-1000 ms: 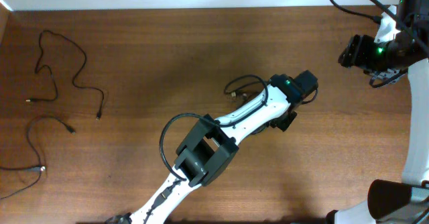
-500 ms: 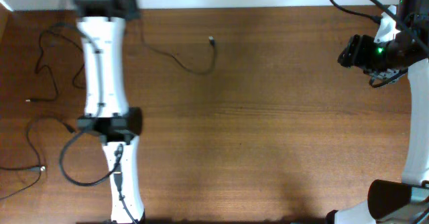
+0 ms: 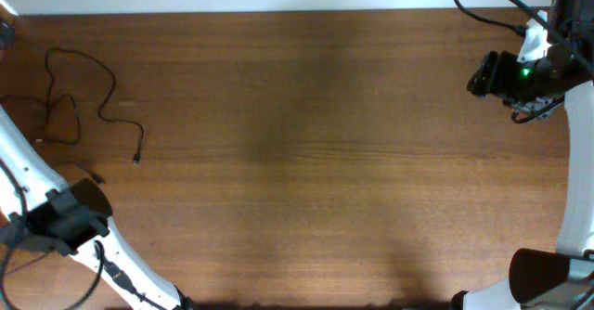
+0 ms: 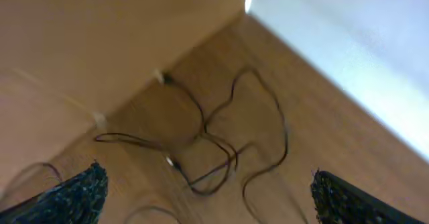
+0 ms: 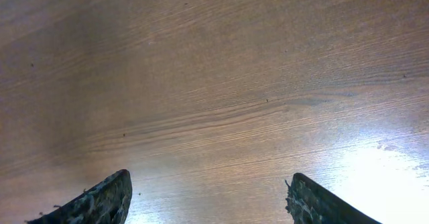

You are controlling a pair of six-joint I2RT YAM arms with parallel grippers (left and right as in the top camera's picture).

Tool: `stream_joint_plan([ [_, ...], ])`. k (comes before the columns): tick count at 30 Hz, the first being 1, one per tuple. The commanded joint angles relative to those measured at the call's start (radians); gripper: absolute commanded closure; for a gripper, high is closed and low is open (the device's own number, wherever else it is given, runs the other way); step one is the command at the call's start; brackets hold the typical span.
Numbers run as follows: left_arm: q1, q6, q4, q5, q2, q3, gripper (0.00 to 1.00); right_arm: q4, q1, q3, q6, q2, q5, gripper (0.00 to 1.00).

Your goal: Untangle cables

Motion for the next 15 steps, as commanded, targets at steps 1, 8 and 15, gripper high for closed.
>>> stream_joint_plan([
  [1,0.000,0.005,-0.019,0.033,0.000,-0.096,0.00,-0.001,0.004,0.004,-0.011,0.005,-0.006,0.25],
  [8,-0.094,0.005,-0.215,0.494,-0.262,-0.092,0.01,-0.029,0.004,0.034,-0.159,-0.003,-0.175,0.20],
  [15,-0.505,0.186,-0.274,0.499,-0.372,-0.093,0.01,-0.146,0.005,0.129,-0.254,-0.155,-0.215,0.06],
])
